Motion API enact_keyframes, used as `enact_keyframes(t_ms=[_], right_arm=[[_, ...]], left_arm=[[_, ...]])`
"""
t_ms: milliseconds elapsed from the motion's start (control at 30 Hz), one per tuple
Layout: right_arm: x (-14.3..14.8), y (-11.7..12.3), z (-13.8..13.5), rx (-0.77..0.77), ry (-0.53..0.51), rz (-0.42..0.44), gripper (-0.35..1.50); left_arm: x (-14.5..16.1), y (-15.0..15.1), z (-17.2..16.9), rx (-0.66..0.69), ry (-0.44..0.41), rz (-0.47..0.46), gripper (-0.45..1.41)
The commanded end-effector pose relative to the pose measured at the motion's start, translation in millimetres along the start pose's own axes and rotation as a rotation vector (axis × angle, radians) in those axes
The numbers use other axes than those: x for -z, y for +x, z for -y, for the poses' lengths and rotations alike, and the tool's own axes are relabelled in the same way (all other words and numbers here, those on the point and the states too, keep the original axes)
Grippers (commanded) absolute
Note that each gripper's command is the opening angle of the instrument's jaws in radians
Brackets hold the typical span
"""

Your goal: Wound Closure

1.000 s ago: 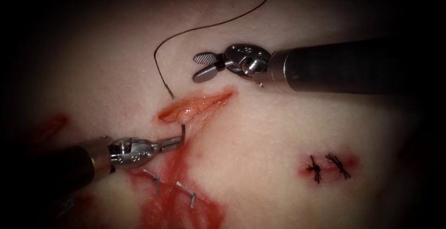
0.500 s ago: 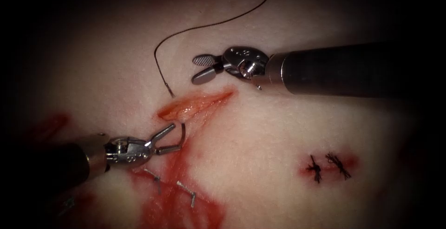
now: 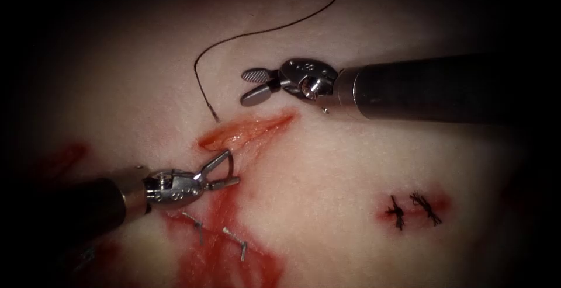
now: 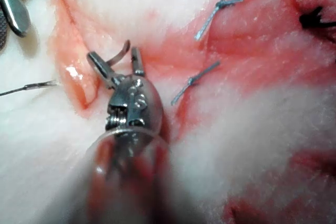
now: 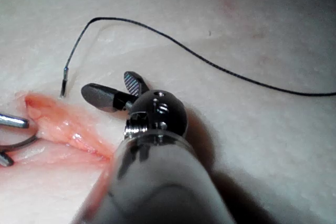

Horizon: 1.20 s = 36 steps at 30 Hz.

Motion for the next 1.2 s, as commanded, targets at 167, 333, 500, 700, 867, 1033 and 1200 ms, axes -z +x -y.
enact_keyframes(t_ms=[167,333,500,700,867,1033,1200], right_arm=[[-1.5,-0.7,0.1,0.002,0.003,0.0,1.15],[-1.7,-0.7,0.1,0.001,0.004,0.0,1.15],[-1.5,-0.6,0.1,0.007,0.005,0.0,1.13],[-1.0,-0.7,0.2,0.115,0.02,-0.004,0.39],[-0.6,-0.8,0.2,0.143,0.042,0.022,0.06],[-0.6,-0.9,0.3,0.183,0.02,0.109,0.17],[-0.5,-1.1,0.8,0.183,0.003,0.112,0.16]], left_arm=[[-0.8,-0.2,0.4,0.019,0.017,-0.024,0.2],[-0.8,-0.1,1.3,0.061,-0.014,-0.08,-0.45],[0.0,0.5,1.7,0.174,-0.094,-0.172,-0.45],[1.2,2.2,2.7,0.438,-0.176,-0.262,-0.45],[1.9,3.6,3.0,0.609,-0.276,-0.287,-0.45],[2.8,5.0,2.9,0.736,-0.36,-0.261,-0.45],[4.0,6.4,3.1,0.821,-0.424,-0.248,-0.45]])
